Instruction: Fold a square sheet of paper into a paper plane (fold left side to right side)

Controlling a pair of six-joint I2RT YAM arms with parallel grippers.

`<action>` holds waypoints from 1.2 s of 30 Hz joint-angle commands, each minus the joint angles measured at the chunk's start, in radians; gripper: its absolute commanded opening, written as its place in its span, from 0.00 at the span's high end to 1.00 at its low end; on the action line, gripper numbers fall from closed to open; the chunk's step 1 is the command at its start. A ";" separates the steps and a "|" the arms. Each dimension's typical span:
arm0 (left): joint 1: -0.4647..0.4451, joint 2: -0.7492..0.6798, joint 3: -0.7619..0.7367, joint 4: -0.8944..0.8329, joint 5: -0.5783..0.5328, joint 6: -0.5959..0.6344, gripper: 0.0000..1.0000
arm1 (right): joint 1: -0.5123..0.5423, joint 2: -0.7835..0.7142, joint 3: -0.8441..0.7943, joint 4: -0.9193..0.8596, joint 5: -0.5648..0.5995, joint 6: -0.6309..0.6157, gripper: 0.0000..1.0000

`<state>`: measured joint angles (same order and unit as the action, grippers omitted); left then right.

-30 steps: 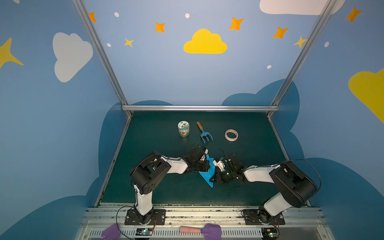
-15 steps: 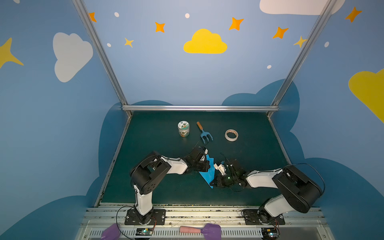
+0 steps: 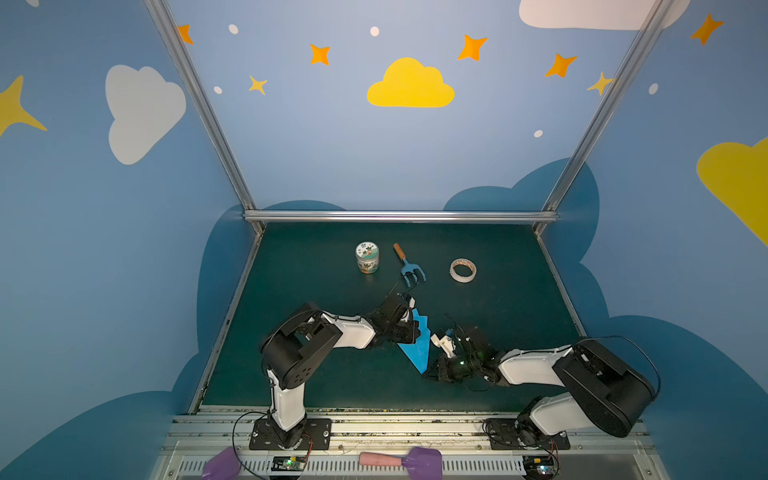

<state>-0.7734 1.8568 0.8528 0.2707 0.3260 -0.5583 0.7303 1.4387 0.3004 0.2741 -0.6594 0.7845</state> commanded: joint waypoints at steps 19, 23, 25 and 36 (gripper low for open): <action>0.001 0.042 -0.046 -0.120 -0.062 -0.006 0.96 | -0.046 -0.082 0.301 -0.444 0.093 -0.067 1.00; -0.001 0.040 -0.046 -0.120 -0.062 -0.009 0.96 | -0.037 0.022 0.304 -0.379 0.094 -0.069 1.00; 0.001 0.039 -0.047 -0.121 -0.062 -0.010 0.96 | -0.034 0.068 0.280 -0.345 0.099 -0.065 1.00; 0.018 0.040 -0.029 -0.134 -0.058 -0.009 0.96 | -0.020 0.184 0.146 -0.238 0.128 -0.018 1.00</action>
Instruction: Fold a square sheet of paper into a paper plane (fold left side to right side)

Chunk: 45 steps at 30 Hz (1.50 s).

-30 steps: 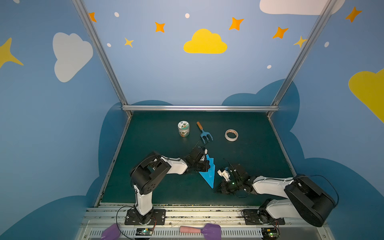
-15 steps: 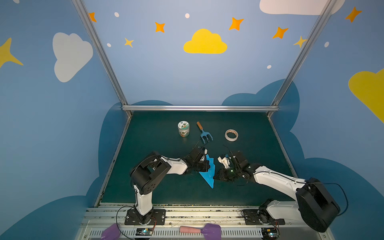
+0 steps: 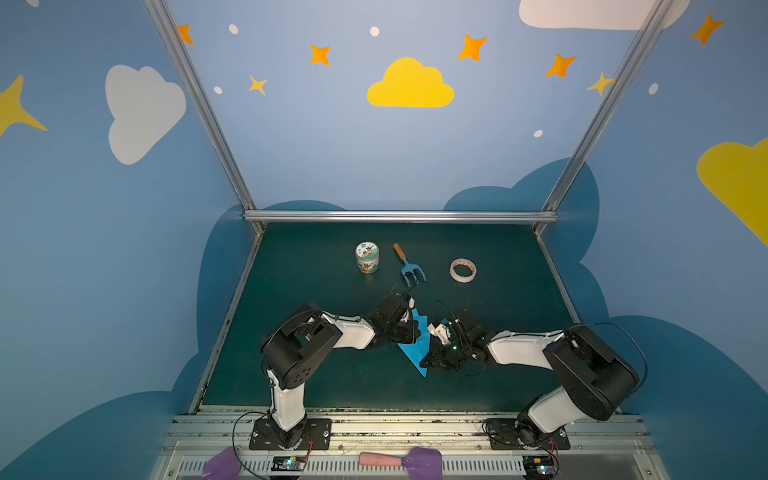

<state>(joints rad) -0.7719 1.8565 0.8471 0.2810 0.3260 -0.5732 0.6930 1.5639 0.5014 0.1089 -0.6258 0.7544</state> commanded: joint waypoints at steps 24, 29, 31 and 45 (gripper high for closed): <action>0.243 0.012 0.225 -0.355 0.009 0.109 0.97 | 0.018 0.054 -0.110 -0.047 0.118 0.028 1.00; 0.120 -0.110 0.141 -0.284 0.007 0.031 0.96 | 0.018 0.082 -0.104 -0.023 0.109 0.023 1.00; 0.076 -0.112 0.123 -0.251 0.013 0.003 0.96 | 0.018 0.092 -0.102 -0.013 0.103 0.023 1.00; -0.027 -0.056 0.087 -0.232 0.003 0.032 0.97 | 0.014 0.079 -0.106 -0.022 0.102 0.011 1.00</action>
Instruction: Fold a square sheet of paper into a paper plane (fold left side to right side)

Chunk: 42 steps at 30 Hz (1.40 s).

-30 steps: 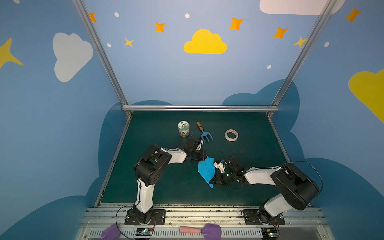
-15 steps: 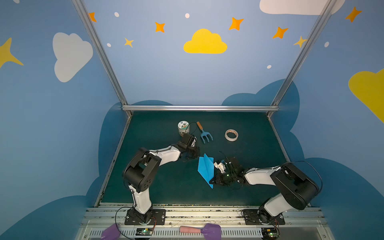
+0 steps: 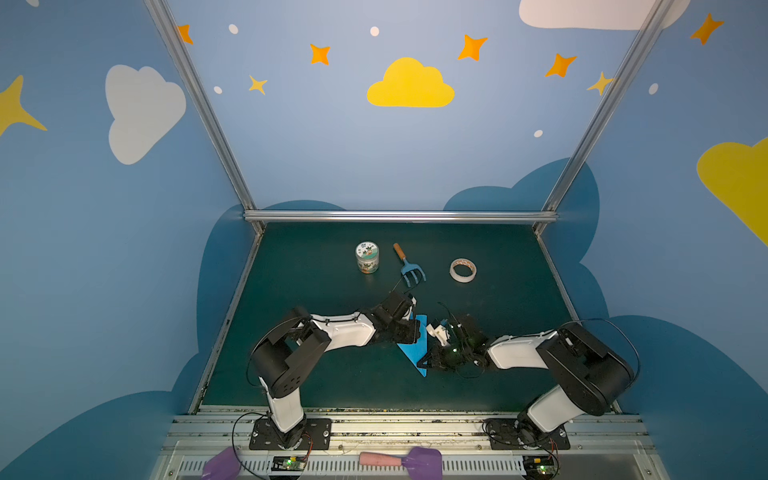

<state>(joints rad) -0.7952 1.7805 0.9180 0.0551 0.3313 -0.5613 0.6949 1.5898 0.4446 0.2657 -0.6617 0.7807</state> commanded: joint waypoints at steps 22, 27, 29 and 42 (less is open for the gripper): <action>-0.009 0.076 -0.022 -0.006 -0.038 0.017 0.96 | -0.003 -0.243 0.133 -0.534 0.145 -0.133 1.00; -0.013 0.073 -0.028 -0.005 -0.042 0.016 0.97 | 0.012 -0.221 0.155 -0.528 0.152 -0.132 1.00; -0.012 0.069 -0.028 -0.005 -0.044 0.016 0.96 | 0.017 -0.205 0.157 -0.524 0.163 -0.130 1.00; -0.016 0.044 -0.028 -0.016 -0.038 0.023 0.96 | 0.026 -0.091 0.109 -0.463 0.189 -0.120 1.00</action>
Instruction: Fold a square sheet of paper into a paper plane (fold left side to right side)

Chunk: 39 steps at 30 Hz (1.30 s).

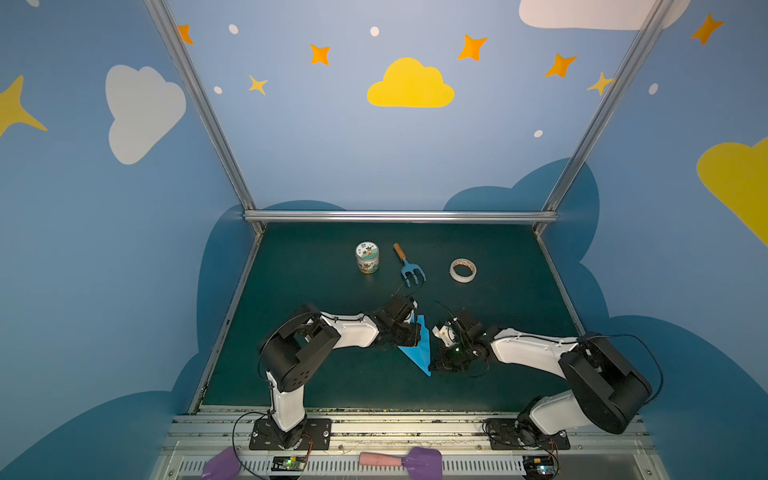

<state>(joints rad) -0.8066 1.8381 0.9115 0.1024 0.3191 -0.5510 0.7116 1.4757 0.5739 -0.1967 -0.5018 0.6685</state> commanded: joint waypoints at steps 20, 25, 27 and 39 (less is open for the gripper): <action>-0.068 -0.047 -0.028 -0.099 -0.016 0.013 0.97 | 0.019 0.044 -0.036 -0.058 0.088 -0.020 1.00; -0.041 -0.026 -0.030 -0.102 -0.034 0.019 0.96 | 0.024 0.064 -0.042 -0.063 0.096 -0.026 1.00; -0.032 -0.020 -0.033 -0.100 -0.035 0.019 0.96 | 0.025 0.069 -0.046 -0.063 0.097 -0.026 1.00; 0.054 0.047 -0.016 -0.111 -0.044 0.028 0.96 | 0.038 0.089 -0.047 -0.061 0.103 -0.030 1.00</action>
<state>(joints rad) -0.7860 1.8271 0.9039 0.0647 0.3523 -0.5457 0.7189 1.4933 0.5705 -0.1864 -0.4934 0.6487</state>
